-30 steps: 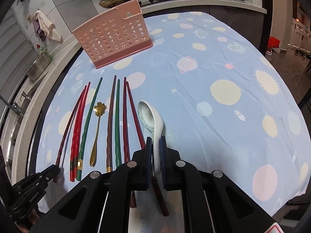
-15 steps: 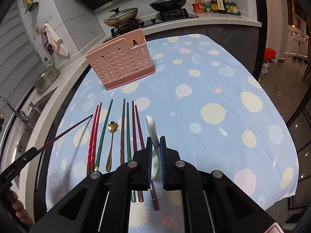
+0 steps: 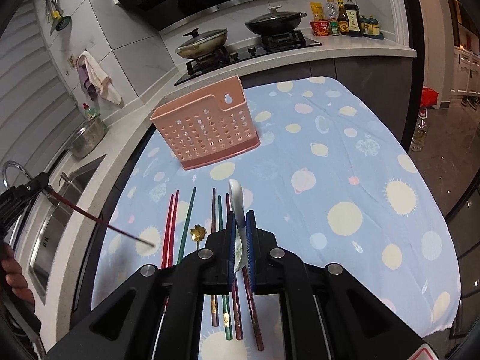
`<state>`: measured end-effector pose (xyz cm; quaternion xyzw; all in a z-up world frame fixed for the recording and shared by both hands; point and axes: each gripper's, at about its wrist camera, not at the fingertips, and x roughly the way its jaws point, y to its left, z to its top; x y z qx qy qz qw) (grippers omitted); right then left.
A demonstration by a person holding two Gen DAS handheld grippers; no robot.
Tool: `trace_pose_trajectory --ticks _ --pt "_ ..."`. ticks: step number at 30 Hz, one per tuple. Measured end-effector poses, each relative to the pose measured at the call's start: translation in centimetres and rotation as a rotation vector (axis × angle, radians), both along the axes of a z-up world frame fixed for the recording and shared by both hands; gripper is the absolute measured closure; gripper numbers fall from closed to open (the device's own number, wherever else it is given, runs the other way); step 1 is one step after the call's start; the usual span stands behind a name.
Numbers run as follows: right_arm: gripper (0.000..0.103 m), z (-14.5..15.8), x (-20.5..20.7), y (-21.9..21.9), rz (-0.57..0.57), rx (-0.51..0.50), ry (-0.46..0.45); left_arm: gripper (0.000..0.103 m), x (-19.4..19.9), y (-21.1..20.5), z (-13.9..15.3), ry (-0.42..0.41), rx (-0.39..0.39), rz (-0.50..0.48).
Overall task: Organize utensils
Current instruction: 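Lift and carry the red chopstick and white spoon over the pink holder with both tools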
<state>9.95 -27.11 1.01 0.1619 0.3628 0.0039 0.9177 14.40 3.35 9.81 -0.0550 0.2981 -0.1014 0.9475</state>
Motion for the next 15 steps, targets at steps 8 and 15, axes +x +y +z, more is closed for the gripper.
trace_pose_trajectory --ticks 8,15 --pt "0.096 2.9 5.2 -1.4 0.012 0.052 -0.050 0.096 3.8 -0.8 5.1 -0.092 -0.044 -0.027" --pt "0.096 5.8 11.8 -2.4 0.005 0.051 -0.103 0.096 8.2 -2.7 11.0 -0.228 -0.073 -0.053"
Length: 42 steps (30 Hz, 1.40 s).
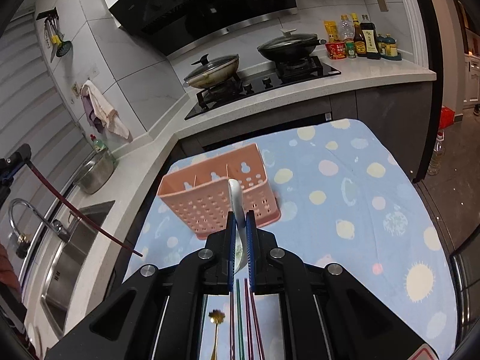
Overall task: Organize utensils
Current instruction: 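Lift and carry the red chopstick and white spoon over the pink holder with both tools, then lower the chopstick and spoon into the pink holder and open both tools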
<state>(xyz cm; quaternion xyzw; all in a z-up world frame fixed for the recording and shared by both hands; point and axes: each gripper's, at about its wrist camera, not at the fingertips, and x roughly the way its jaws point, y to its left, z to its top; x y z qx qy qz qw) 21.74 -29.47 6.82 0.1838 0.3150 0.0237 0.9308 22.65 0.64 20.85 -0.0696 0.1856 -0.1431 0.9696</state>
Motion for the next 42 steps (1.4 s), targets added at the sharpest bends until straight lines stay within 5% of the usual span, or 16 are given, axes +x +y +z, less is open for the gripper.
trace_pose_trajectory --ticks 9,21,26,30,42 --pt "0.096 1.5 8.3 -0.8 -0.028 -0.041 -0.025 0.096 7.2 -2.9 2.8 -0.069 -0.003 0.003" --pt "0.095 -3.9 14.0 -0.3 -0.008 -0.055 0.095 0.096 13.1 -4.4 -4.5 0.065 0.037 0.004" --pt "0.090 -4.3 13.6 -0.1 -0.019 -0.075 0.087 0.094 13.5 -4.0 -6.3 0.110 0.041 0.013" --pt "0.083 -3.3 12.4 0.0 -0.020 -0.087 0.061 0.055 12.6 -3.4 -6.3 0.111 0.037 0.054" --pt "0.083 -2.0 4.6 0.5 -0.005 -0.099 0.054 0.054 6.5 -0.5 -7.2 0.148 0.047 0.086"
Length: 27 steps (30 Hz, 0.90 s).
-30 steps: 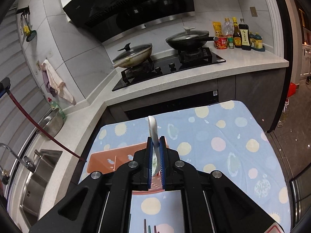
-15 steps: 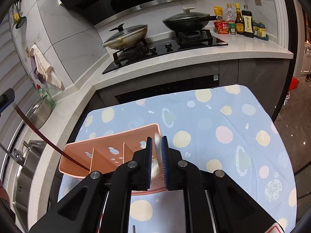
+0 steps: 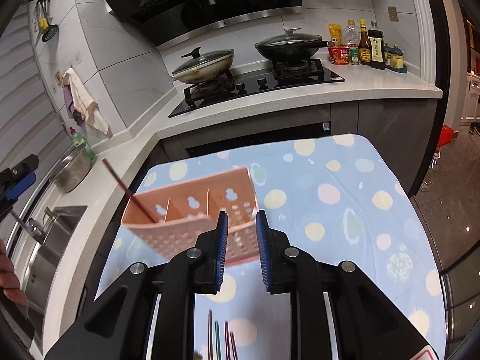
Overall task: Organize utensils
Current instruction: 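Lower the chopstick and spoon into the pink holder and open both tools, then grasp a dark red chopstick with the right tool while the left tool returns to the table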
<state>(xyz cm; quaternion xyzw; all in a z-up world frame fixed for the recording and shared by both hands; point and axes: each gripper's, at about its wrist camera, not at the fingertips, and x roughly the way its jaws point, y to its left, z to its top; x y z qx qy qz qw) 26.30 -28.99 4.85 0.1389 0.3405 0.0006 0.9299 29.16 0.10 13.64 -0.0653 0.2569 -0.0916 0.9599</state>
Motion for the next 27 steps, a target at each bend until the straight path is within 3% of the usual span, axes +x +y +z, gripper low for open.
trace_pose_trajectory --ticks 9,17,21,27 --pt "0.079 -3.5 -9.8 1.6 -0.001 -0.035 0.074 0.054 -7.4 2.2 -6.2 0.134 0.038 -0.011" --pt "0.079 -8.5 -17.6 2.7 -0.026 -0.041 0.176 0.054 -14.1 2.9 -14.0 0.297 0.037 -0.016" --pt "0.079 -10.8 -20.1 3.4 0.000 -0.055 0.231 0.054 -16.9 2.6 -17.4 0.365 0.056 -0.028" --pt "0.079 -13.5 -22.2 4.4 0.030 -0.035 0.289 0.054 -19.8 1.5 -20.4 0.433 0.074 -0.055"
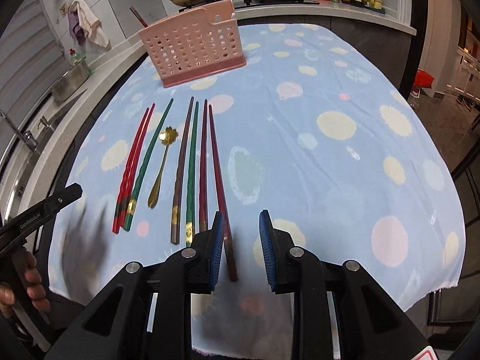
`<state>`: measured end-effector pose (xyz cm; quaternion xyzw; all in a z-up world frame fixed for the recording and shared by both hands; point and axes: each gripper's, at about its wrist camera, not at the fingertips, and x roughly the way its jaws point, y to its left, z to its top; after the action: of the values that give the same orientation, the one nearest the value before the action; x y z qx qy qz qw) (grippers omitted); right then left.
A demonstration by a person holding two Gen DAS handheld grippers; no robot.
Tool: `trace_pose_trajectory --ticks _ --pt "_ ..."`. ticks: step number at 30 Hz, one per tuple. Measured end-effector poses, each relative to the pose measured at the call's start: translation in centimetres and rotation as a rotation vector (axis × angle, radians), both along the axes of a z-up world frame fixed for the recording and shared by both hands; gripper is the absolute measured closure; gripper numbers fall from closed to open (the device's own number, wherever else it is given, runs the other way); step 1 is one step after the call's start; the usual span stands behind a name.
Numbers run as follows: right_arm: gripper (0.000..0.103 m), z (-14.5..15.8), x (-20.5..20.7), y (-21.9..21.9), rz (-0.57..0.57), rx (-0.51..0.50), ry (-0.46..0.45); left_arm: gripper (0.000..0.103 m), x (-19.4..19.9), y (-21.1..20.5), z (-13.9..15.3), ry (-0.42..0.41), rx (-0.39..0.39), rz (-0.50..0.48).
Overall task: Organize utensils
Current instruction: 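Grasp a dark red chopstick with the right tool while the left tool returns to the table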
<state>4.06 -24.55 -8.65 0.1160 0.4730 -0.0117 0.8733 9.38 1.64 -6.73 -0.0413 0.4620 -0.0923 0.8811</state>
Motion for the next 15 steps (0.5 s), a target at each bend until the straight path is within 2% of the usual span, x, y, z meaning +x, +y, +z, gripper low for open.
trace_pose_trajectory --ticks 4,15 --pt "0.079 -1.1 -0.5 0.5 0.015 0.008 0.018 0.054 -0.9 -0.7 -0.9 0.015 0.024 -0.018" --pt "0.080 -2.0 0.0 1.1 0.032 0.017 0.039 0.054 -1.2 -1.0 -1.7 0.045 0.017 -0.019"
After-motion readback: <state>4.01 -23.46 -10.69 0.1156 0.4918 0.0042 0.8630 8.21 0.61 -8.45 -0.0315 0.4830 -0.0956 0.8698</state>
